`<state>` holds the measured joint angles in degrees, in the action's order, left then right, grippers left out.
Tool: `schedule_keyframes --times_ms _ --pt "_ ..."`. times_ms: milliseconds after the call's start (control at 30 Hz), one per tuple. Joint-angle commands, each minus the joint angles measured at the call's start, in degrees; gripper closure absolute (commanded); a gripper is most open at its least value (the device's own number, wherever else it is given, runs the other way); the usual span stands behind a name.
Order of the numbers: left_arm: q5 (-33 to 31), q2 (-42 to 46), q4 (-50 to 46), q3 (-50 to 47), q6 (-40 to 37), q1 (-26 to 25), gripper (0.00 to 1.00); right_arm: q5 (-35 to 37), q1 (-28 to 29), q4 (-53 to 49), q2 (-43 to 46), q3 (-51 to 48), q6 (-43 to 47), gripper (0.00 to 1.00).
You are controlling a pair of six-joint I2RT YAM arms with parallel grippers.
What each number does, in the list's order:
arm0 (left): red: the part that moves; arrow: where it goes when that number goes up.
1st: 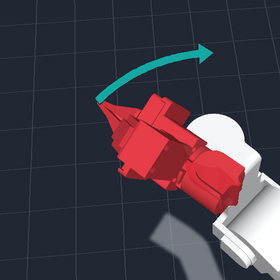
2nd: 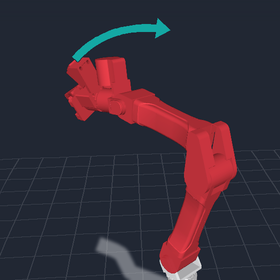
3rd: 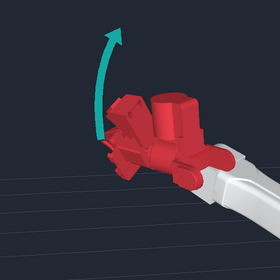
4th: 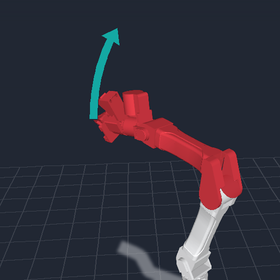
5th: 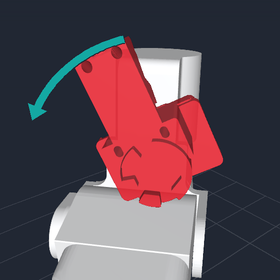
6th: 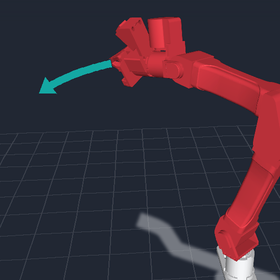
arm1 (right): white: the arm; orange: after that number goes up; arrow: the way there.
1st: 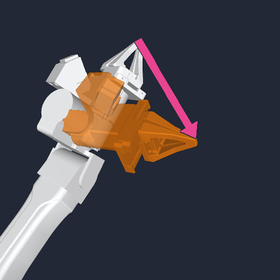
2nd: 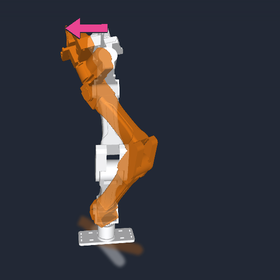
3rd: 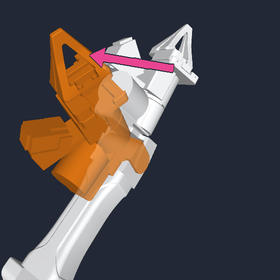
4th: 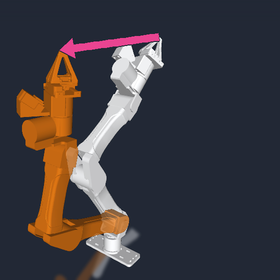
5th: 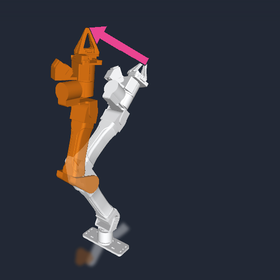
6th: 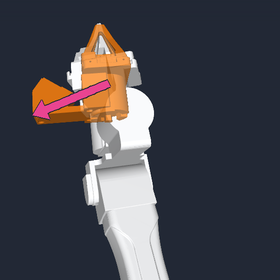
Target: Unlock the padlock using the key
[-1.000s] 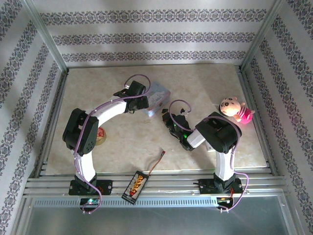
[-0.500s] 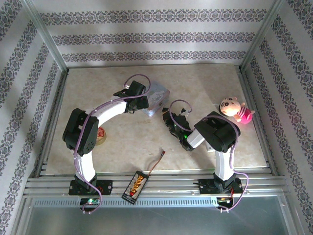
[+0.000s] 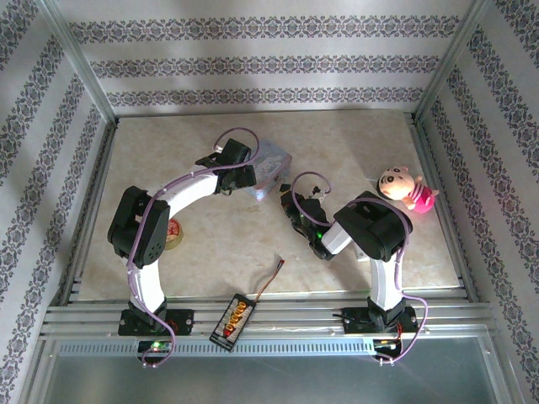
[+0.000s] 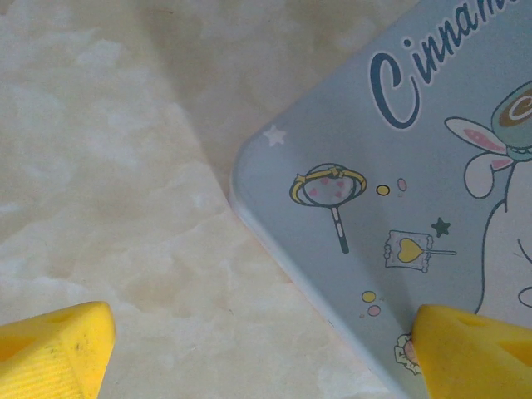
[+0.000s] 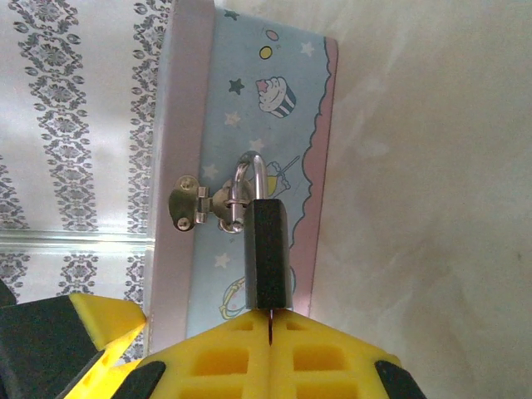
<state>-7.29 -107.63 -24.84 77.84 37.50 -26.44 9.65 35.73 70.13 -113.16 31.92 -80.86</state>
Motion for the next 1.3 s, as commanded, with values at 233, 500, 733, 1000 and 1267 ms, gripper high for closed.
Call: schedule_keyframes --times_ms 233,500,733,1000,1267 --pt "0.52 0.02 -4.16 -2.38 -0.76 0.51 0.09 2.22 -0.53 3.95 -1.53 1.1 -0.17 1.0" --pt "0.79 0.41 -3.55 -3.04 -0.45 0.5 0.13 2.81 -0.36 4.84 -2.32 1.48 -0.53 1.0" --pt "0.94 0.22 -3.18 -3.64 -0.43 0.56 0.2 2.32 -0.75 5.76 -2.98 2.61 -0.69 1.0" --pt "0.7 0.22 -3.11 -5.11 -0.59 0.5 0.22 2.83 -0.88 7.36 -4.24 3.56 -1.2 1.0" --pt "0.77 0.44 -2.93 -5.24 -0.52 0.5 0.22 3.01 -0.87 7.74 -4.38 3.87 -1.14 1.0"
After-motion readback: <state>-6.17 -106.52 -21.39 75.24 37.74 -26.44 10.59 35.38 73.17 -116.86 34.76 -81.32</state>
